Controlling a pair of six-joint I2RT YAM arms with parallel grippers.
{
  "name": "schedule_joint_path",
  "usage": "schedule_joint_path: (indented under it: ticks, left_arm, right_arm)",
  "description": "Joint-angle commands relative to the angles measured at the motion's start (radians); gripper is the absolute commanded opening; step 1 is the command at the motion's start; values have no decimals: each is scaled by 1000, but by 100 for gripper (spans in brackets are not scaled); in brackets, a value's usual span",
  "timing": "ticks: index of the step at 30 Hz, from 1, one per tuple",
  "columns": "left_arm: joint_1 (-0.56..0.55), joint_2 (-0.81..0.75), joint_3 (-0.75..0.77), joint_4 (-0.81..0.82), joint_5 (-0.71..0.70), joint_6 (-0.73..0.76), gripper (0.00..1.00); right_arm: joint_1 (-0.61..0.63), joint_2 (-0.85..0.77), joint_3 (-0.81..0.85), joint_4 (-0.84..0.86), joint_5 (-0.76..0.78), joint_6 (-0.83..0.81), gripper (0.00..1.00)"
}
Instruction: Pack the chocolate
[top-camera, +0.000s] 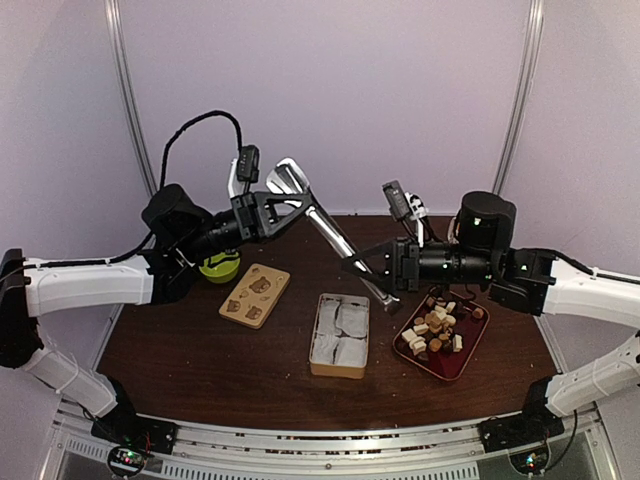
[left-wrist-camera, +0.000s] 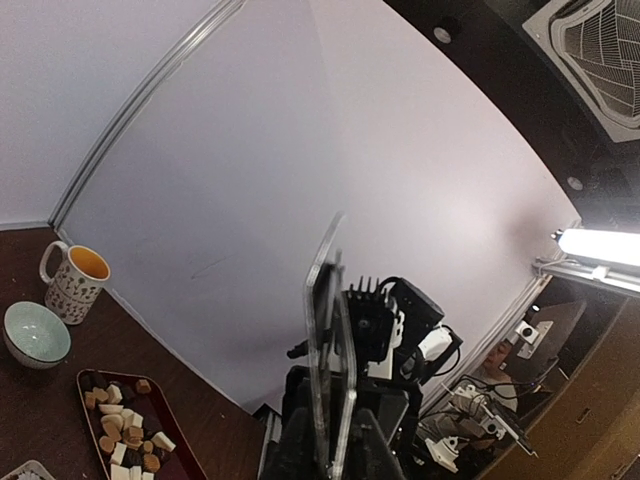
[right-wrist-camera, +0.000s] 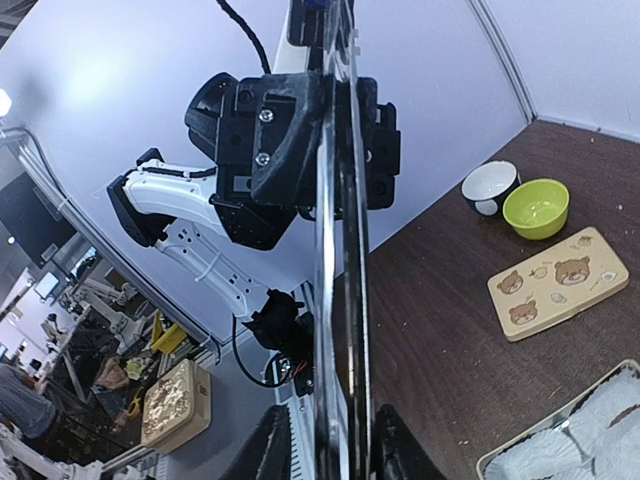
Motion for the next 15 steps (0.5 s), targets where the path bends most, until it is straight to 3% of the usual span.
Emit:
schedule_joint_path:
  ticks: [1, 4, 7, 11, 15]
  left_arm:
    - [-1, 12, 33, 58, 8, -5, 11]
    - [-1, 15, 32, 58, 5, -5, 14]
    - [-1, 16, 31, 60, 0, -6, 13]
    - [-1, 18, 33, 67, -2, -10, 11]
    - [-1, 18, 34, 70, -1, -10, 12]
  right_arm:
    - [6, -14, -9, 11, -1, -8, 24]
    - [6, -10, -3, 2, 0, -9, 13]
    - [7, -12, -3, 1, 0, -14, 14]
    - [8, -10, -3, 4, -8, -19, 31]
    - [9, -9, -4, 3, -6, -23, 33]
